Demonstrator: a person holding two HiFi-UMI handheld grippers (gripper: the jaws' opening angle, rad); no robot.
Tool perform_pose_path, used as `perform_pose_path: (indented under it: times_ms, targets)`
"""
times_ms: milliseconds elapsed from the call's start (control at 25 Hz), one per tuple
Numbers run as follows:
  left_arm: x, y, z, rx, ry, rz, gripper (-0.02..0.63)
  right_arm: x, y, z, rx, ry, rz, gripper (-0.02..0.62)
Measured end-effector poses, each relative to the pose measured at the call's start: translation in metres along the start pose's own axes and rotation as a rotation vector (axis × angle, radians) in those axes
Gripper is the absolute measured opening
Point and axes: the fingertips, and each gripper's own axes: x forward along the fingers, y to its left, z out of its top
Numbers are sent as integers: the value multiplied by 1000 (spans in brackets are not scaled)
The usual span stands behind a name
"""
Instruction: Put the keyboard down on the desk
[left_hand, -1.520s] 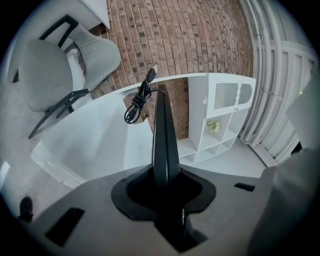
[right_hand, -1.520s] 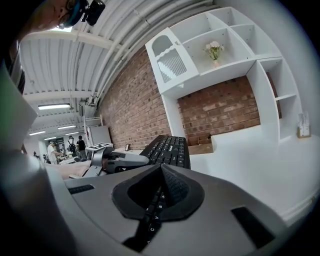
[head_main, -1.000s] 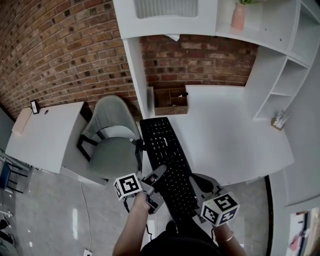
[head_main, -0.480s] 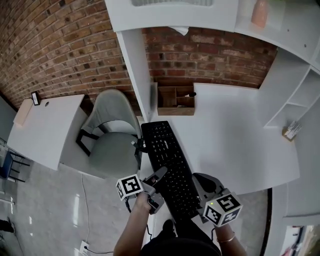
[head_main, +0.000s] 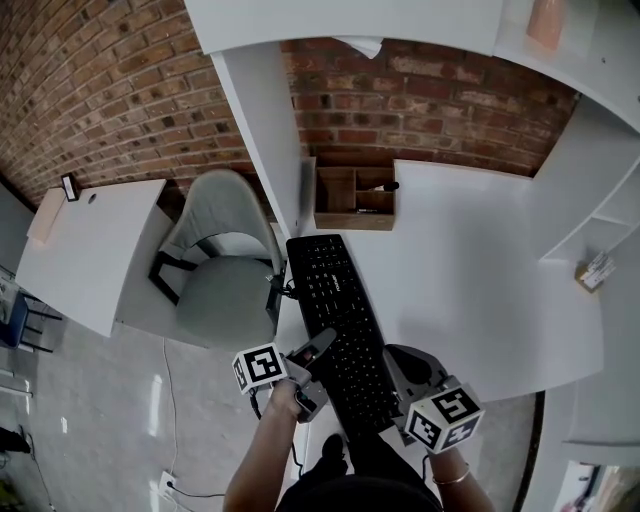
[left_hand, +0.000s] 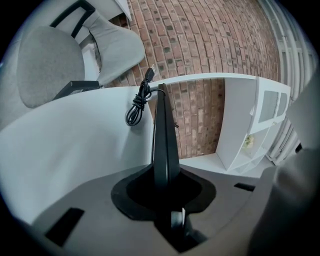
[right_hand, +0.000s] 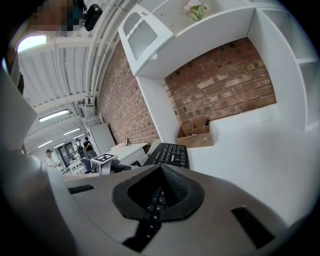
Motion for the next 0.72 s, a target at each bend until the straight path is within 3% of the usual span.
perform_pose_path:
  times_ms: [720]
  targets:
    - [29,20,11,-50,7,6,91,5,-22,-5,39,23,8,5]
